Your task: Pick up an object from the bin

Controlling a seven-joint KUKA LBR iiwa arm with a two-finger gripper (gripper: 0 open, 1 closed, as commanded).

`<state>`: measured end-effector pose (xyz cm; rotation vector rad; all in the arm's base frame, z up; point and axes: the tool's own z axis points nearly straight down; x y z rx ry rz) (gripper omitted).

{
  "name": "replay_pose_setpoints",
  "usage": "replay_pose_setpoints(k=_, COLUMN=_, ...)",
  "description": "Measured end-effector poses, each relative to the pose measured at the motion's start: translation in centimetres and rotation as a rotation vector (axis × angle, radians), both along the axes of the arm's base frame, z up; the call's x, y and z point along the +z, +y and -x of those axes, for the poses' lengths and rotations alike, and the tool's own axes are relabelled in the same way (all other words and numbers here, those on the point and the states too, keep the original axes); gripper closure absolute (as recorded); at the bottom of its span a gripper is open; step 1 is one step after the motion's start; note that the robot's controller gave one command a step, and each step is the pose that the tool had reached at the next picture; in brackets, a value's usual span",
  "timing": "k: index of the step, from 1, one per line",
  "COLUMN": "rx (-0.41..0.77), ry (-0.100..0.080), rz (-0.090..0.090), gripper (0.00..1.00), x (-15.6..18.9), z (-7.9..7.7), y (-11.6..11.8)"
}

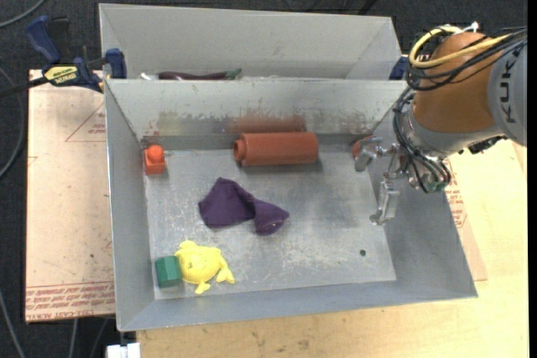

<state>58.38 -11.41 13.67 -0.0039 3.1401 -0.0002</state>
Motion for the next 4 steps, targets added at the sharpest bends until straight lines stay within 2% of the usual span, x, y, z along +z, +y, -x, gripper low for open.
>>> replay_pose_setpoints(k=1, rx=0.0, ry=0.0, rz=0.0, gripper=0.0, x=0.0, z=0.0, y=0.0)
replay_pose_setpoints(k=2, rx=0.026, ry=-0.007, rz=0.002, gripper=0.0, x=-3.2, z=-1.9, y=4.2)
replay_pose_setpoints(k=3, rx=0.097, ry=0.002, rz=-0.004, gripper=0.0, x=-5.2, z=-2.8, y=6.5)
replay_pose_setpoints(k=4, rx=0.103, ry=-0.006, rz=0.004, gripper=0.0, x=-5.9, z=-3.2, y=8.3)
